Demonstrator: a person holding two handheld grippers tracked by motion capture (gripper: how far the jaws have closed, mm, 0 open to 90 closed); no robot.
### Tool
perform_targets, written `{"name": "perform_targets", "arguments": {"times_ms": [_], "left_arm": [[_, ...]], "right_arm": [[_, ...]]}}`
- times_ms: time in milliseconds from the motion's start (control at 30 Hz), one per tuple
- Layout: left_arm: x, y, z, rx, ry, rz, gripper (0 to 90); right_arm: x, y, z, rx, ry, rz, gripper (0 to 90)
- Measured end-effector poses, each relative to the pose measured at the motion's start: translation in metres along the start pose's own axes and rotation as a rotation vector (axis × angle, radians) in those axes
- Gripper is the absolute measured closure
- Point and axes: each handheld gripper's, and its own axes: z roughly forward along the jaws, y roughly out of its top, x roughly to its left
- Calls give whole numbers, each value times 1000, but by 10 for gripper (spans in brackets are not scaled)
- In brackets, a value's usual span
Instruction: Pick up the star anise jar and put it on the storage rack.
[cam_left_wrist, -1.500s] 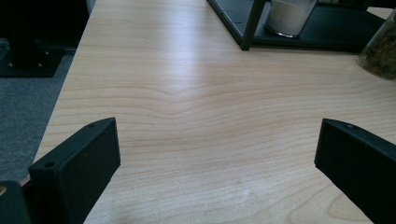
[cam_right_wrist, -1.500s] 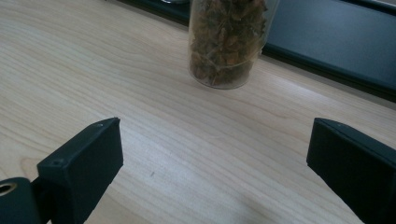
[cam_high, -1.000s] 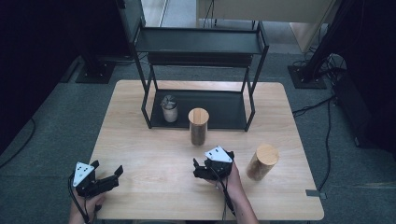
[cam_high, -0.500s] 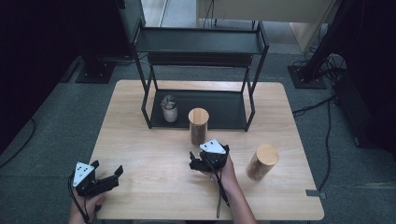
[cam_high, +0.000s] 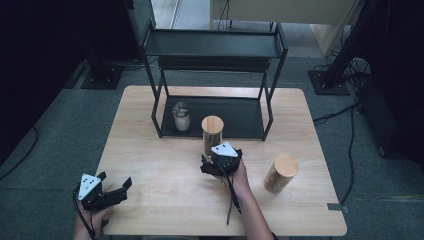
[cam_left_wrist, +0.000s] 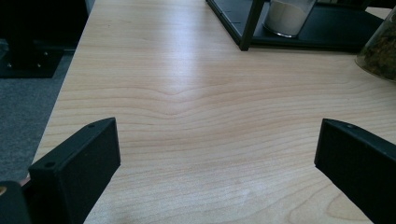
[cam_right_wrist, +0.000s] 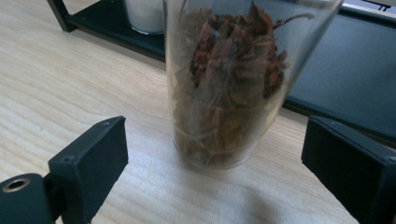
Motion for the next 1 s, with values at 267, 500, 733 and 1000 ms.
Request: {"name": "perform_targets", "arguments": {"times_ms": [267,500,733,1000], "left_arm": [[0,0,0,2,-2,3,4],[0,0,0,3,-4,2,5],[0,0,0,4,-4,1,5],[0,0,0,5,-6,0,5]], "right_arm": [[2,8,5,-19,-3,-3,140],[1,17,10,-25,-25,8,171],[-2,26,13,-35,-34,23,209],[-3,34,18,-51,-39,31,230]]}}
